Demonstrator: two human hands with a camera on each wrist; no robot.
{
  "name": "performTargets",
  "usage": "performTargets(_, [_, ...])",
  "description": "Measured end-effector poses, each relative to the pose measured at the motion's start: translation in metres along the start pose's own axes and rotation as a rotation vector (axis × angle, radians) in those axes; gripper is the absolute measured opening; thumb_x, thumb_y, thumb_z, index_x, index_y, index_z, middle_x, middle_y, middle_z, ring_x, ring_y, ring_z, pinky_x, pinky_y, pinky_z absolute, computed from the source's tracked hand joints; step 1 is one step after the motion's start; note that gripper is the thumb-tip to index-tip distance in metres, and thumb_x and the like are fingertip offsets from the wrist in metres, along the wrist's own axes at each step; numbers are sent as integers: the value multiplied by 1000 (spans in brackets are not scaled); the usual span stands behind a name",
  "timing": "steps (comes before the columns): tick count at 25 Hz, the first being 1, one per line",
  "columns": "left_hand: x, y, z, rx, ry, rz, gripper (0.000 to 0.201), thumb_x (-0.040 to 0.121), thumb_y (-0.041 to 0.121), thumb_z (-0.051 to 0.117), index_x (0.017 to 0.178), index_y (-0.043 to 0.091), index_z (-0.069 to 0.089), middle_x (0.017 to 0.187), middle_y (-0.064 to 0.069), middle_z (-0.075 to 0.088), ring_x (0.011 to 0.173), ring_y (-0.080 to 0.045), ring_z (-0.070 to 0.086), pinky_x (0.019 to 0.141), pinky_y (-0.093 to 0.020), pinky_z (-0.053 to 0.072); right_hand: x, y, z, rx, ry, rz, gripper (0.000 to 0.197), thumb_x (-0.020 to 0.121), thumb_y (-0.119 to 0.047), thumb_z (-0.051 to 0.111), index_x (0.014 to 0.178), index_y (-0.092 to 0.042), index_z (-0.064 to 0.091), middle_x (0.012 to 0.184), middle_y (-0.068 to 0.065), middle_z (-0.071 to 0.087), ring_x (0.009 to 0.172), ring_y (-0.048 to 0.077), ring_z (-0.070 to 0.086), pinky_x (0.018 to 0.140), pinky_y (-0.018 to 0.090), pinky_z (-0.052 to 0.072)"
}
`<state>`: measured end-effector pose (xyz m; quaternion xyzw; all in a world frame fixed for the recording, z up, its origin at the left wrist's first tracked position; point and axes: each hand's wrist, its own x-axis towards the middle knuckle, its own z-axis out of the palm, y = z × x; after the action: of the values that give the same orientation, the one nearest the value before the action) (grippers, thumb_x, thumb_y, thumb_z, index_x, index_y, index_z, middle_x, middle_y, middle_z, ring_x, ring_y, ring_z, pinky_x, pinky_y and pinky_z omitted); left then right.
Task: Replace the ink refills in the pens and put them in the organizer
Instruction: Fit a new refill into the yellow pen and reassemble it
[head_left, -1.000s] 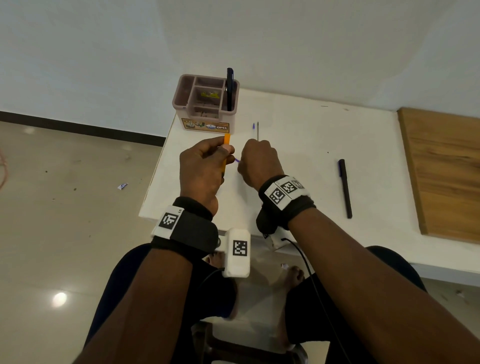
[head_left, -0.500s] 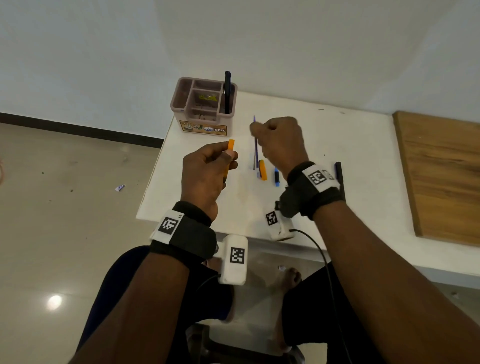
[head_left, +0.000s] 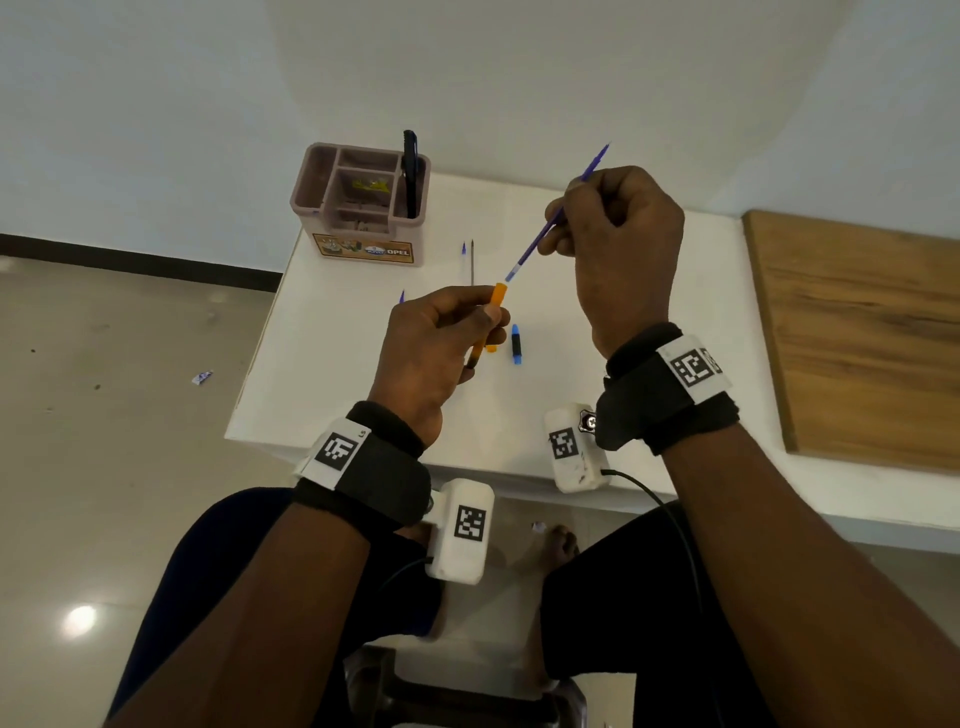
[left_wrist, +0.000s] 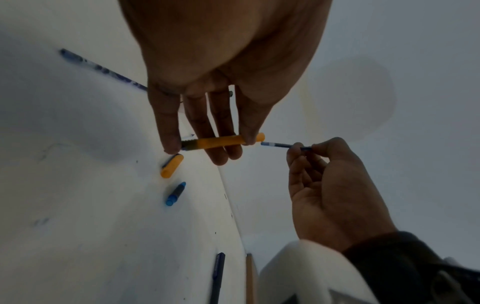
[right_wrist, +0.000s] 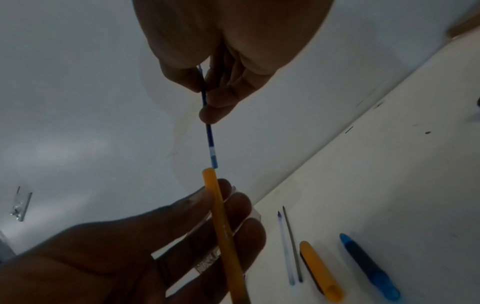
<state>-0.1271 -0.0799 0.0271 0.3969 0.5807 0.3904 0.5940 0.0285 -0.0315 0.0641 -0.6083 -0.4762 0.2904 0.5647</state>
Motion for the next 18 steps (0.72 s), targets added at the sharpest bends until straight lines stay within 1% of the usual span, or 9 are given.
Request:
performTargets(3, [1,0,6,9,-8,-2,20,99,27,68,118,23,74,106,1,80,104,-15,75,96,-50,56,4,2,-5,16,16,-3,9,97,-16,60,93,-9,65,86,12,77,64,20,73,67,32,63])
performTargets(6, [2,1,12,25,-10,7,22,99,28,68,120,22,73,106,2,80,104,-16,75,96,-50,57,0,10,-5,-57,-41,6,9,97,-14,62,95,-7,66,84,8,78,62,15,73,69,35,65])
performTargets(8, [3,2,14,29,-17,14,23,100,27,67,122,22,73,107,3,80,104,-15,75,97,-50,57,-3,15,-3,-99,-83,1,7,94,-16,63,90,-11,65,80,4,77,61,14,74,72,39,65])
performTargets(11, [3,4,16,26,-22,26,25,101,27,66,124,21,72,108,4,80,103,-13,76,98,-51,56,-9,18,-1,-148,-130,-17,7,90,-16,65,87,-10,65,76,2,74,61,12,71,72,39,63])
performTargets(13, [3,5,16,24,-18,36,26,101,28,66,125,21,71,109,4,80,102,-12,76,99,-52,56,-13,21,1,-177,-154,-37,6,90,-15,67,87,-11,66,76,0,71,66,16,69,73,38,61])
performTargets(15, [3,5,15,23,-15,46,27,101,28,65,126,21,71,110,2,80,103,-12,76,100,-53,55,-15,24,2,-200,-182,-39,5,91,-16,67,89,-11,68,81,2,72,72,21,70,73,36,61])
performTargets(18, [5,6,11,20,-14,60,28,101,26,65,127,18,70,111,-1,79,105,-15,76,100,-53,55,-20,28,3,-219,-235,-20,6,92,-15,68,93,-10,71,89,2,74,74,15,70,70,22,57])
